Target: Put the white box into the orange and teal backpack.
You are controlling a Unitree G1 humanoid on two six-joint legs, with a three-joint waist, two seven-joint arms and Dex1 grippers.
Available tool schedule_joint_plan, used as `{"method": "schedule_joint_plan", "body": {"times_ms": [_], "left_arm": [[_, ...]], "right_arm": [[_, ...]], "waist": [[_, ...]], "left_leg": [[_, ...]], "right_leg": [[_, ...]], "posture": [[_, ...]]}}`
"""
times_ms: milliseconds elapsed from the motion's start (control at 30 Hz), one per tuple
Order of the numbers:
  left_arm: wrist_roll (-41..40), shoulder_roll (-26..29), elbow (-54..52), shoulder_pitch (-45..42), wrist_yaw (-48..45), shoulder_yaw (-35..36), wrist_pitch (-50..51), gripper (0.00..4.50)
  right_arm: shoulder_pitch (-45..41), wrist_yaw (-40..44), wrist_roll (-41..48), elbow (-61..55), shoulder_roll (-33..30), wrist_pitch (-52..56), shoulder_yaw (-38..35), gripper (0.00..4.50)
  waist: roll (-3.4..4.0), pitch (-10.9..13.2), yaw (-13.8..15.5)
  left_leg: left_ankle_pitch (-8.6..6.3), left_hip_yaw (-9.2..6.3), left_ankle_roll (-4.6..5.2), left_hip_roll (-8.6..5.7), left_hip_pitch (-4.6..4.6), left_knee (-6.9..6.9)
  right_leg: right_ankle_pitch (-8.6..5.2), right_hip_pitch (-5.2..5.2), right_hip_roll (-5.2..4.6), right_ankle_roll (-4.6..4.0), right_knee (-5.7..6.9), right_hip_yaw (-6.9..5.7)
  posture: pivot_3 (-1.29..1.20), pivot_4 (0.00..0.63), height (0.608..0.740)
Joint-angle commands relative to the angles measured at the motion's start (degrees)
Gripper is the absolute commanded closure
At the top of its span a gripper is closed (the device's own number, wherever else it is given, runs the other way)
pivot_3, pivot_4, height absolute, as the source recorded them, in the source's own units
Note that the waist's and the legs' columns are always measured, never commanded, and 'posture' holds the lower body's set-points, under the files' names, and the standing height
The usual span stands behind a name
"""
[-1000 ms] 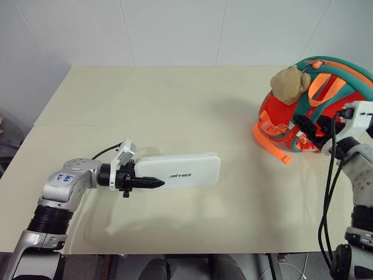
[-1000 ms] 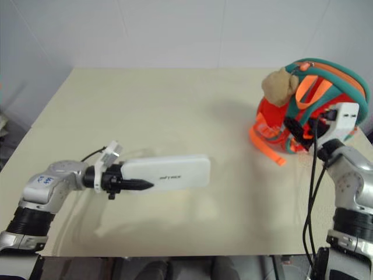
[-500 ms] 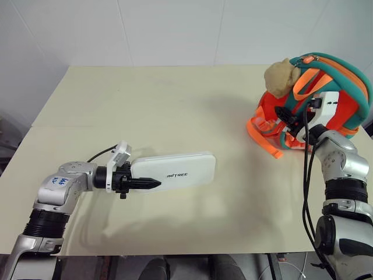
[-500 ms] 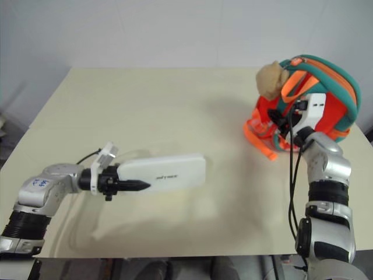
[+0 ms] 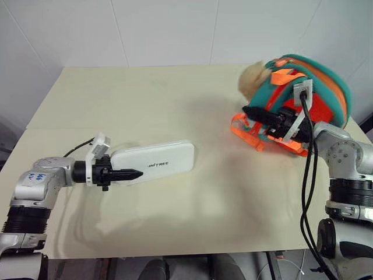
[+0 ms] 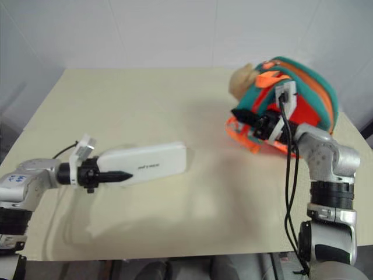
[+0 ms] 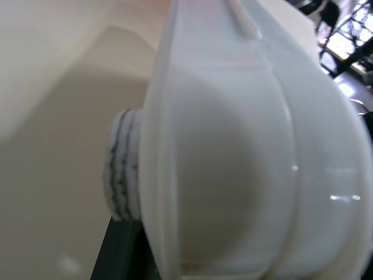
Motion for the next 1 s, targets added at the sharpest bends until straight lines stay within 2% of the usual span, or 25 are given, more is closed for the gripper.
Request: {"method": "schedule_joint_plan", "body": {"times_ms": [33,233,333,433,567,800,1000], "left_arm": [[1.00,2.67,3.87,-3.74,-1.08,3.02,-2.68,3.21],[2.42,5.34,9.56,-6.60,-2.83,3.94,-5.09,3.21],[3.01,6.22,11.94,-6.73,-2.68,5.06,-6.35,3.21],[2.91,6.37,13.02,-5.73,-2.79,6.20,-7.05,3.21],[-0.08,3.94,8.23,-2.83,-2.42,9.45,-7.21,3.21],[-4.24,2.40,-2.67,0.57,-0.58,13.69,-5.29,3.21],[-9.17,3.49,-9.25,-0.79,0.13,17.29,-2.21,3.21]], "right_arm": [[-1.05,-1.93,14.92,-8.84,0.88,11.89,-2.81,3.95],[0.78,-9.87,35.53,-13.51,-2.10,22.19,-4.16,3.95],[3.44,-13.42,46.34,-13.37,-7.76,22.80,-3.06,3.95],[7.81,-14.01,50.82,-13.63,-13.97,23.22,-1.70,3.95],[13.36,-9.39,46.43,-12.70,-18.69,24.34,-0.66,3.95],[16.04,-5.53,39.79,-15.18,-16.84,20.91,2.70,3.95],[17.31,1.69,28.71,-12.49,-17.93,17.35,6.58,3.95]], "waist": [[0.00,0.00,0.17],[-0.01,0.00,0.25],[-0.01,0.00,0.33],[-0.01,0.00,0.41],[-0.04,-0.01,0.42],[-0.22,0.01,0.23],[-0.24,0.00,0.39]], "left_leg": [[-0.02,-0.03,0.03,0.00,0.00,0.00],[-0.17,-0.08,0.29,-0.04,-0.03,0.01],[-0.24,-0.02,0.38,-0.09,-0.05,0.00],[-0.28,-0.01,0.45,-0.19,-0.21,0.05],[-0.27,0.24,0.45,-0.36,-0.58,0.19],[-0.33,0.64,0.55,-0.30,-0.58,0.37],[-0.38,0.73,0.65,-0.29,-0.53,0.43]], "right_leg": [[0.00,-0.01,0.00,-0.01,0.01,0.00],[0.00,-0.03,-0.10,-0.01,0.00,-0.03],[0.00,-0.08,-0.22,-0.01,-0.03,-0.13],[-0.01,-0.15,-0.41,-0.01,-0.08,-0.34],[0.02,-0.58,-0.63,0.04,0.10,-0.42],[0.10,-0.69,-0.66,0.18,0.17,-0.38],[0.10,-0.69,-0.64,0.18,0.27,-0.37]], "posture": [[0.00,0.150,0.740],[0.00,0.150,0.740],[0.00,0.150,0.740],[0.00,0.150,0.740],[0.00,0.150,0.740],[0.00,0.150,0.740],[0.00,0.150,0.740]]}}
